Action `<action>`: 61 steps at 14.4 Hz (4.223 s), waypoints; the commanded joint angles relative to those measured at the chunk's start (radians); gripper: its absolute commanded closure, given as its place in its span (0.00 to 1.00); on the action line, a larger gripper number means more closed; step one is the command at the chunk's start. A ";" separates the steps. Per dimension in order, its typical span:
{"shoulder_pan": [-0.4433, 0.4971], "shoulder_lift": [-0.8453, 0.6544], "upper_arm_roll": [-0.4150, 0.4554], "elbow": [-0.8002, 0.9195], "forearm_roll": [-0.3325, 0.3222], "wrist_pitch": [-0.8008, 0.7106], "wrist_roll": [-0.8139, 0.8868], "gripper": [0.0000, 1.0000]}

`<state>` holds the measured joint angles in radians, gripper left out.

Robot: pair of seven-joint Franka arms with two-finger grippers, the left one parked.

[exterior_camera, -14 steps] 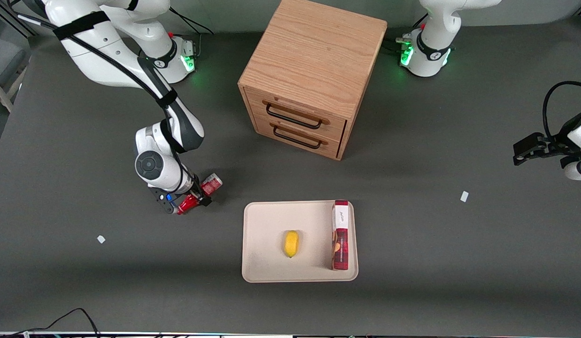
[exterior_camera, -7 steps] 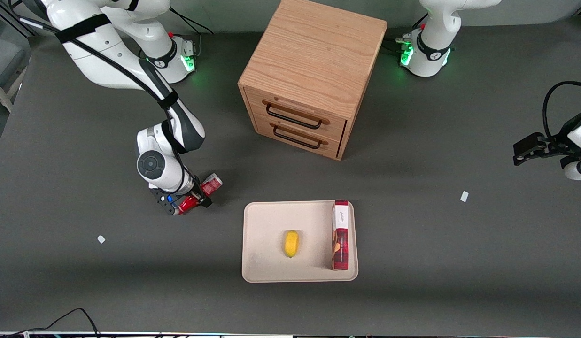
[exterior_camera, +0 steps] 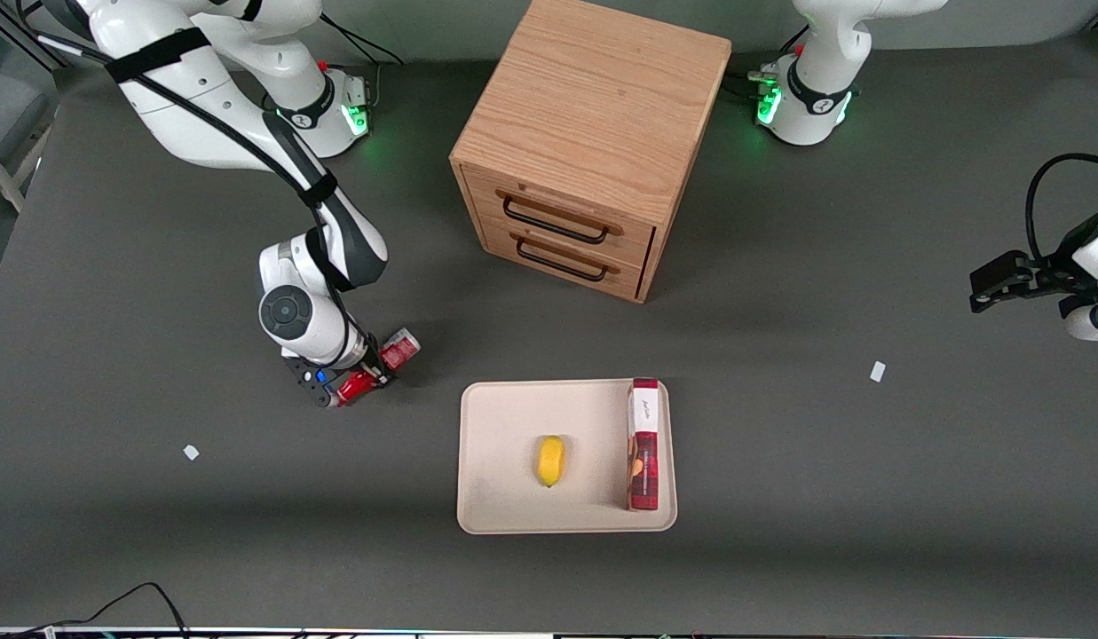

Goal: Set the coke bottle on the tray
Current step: 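Lift the bottle with the right gripper and swing it upright, then carry the upright bottle over the white tray beside the lemon, then lower the bottle onto the tray and open the right gripper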

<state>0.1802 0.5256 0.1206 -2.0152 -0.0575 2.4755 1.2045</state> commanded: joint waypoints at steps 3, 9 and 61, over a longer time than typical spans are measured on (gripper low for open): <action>0.002 -0.058 -0.004 0.064 -0.022 -0.100 -0.002 1.00; 0.007 -0.111 -0.002 0.301 -0.024 -0.444 -0.117 1.00; 0.122 0.573 0.165 1.041 -0.143 -0.329 -0.661 0.00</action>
<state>0.3049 1.1159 0.2823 -0.9793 -0.1769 2.1431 0.5190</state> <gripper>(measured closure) 0.000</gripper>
